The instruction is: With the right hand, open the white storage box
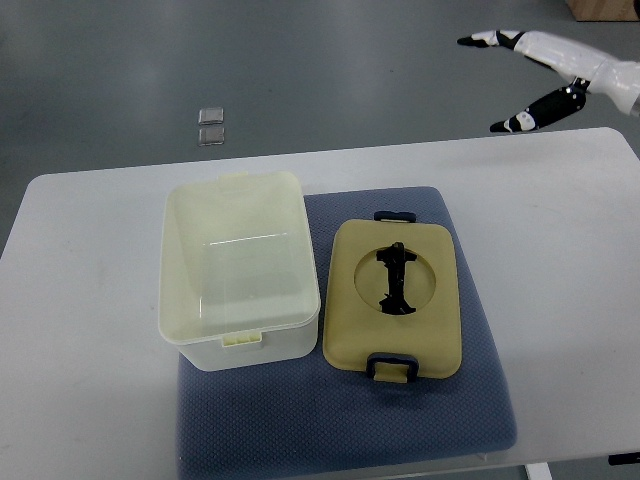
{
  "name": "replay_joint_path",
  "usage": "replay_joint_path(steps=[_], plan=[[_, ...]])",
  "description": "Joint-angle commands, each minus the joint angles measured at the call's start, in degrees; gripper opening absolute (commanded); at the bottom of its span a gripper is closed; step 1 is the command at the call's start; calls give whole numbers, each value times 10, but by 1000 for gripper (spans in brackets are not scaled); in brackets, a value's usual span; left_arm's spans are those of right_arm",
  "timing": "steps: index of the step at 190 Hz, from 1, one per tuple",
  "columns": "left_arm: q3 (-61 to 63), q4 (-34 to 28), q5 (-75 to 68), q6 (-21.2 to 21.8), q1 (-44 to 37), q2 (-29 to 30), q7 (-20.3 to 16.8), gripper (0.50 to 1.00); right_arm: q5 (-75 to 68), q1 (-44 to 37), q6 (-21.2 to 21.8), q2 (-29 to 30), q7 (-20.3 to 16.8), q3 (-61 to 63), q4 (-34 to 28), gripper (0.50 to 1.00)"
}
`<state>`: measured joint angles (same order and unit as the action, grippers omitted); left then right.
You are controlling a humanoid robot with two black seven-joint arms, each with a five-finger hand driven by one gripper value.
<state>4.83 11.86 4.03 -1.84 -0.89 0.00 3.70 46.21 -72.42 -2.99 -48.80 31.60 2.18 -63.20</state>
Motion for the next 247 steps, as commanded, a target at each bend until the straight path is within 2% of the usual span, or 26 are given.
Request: replay_joint_path(steps=[1, 14, 29, 62, 70, 71, 73, 90, 106, 128, 149, 201, 247], plan=[[-1, 0, 0, 0, 0, 0, 0, 1000, -169, 22, 24, 23, -68, 87, 4, 924], [-1, 0, 0, 0, 0, 0, 1, 1000, -328, 49, 21, 61, -125, 142, 12, 924], [-1, 1, 0, 0, 0, 0, 1, 1000, -464, 80, 17, 83, -159, 181, 30, 926], [-1, 7, 0, 0, 0, 0, 1, 1000, -714, 164, 43, 156, -160, 265, 111, 928], [-1, 7, 0, 0, 0, 0, 1, 1000, -714, 164, 43, 156, -160, 265, 111, 928], [-1, 7, 0, 0, 0, 0, 1, 1000, -762, 203, 67, 177, -160, 294, 133, 928], [-1, 7, 0, 0, 0, 0, 1, 1000, -770, 211, 75, 183, -160, 300, 137, 928], [-1, 7, 0, 0, 0, 0, 1, 1000, -776, 263, 130, 225, -153, 334, 163, 928], [-1, 6, 0, 0, 0, 0, 2, 1000, -773, 294, 182, 254, -127, 355, 189, 930], [-1, 6, 0, 0, 0, 0, 2, 1000, -771, 308, 249, 262, -113, 352, 218, 930], [-1, 7, 0, 0, 0, 0, 2, 1000, -750, 315, 287, 263, -111, 350, 223, 930], [0, 7, 0, 0, 0, 0, 2, 1000, -677, 314, 288, 275, -111, 354, 229, 930], [-1, 6, 0, 0, 0, 0, 2, 1000, -653, 301, 261, 295, -110, 357, 242, 930]])
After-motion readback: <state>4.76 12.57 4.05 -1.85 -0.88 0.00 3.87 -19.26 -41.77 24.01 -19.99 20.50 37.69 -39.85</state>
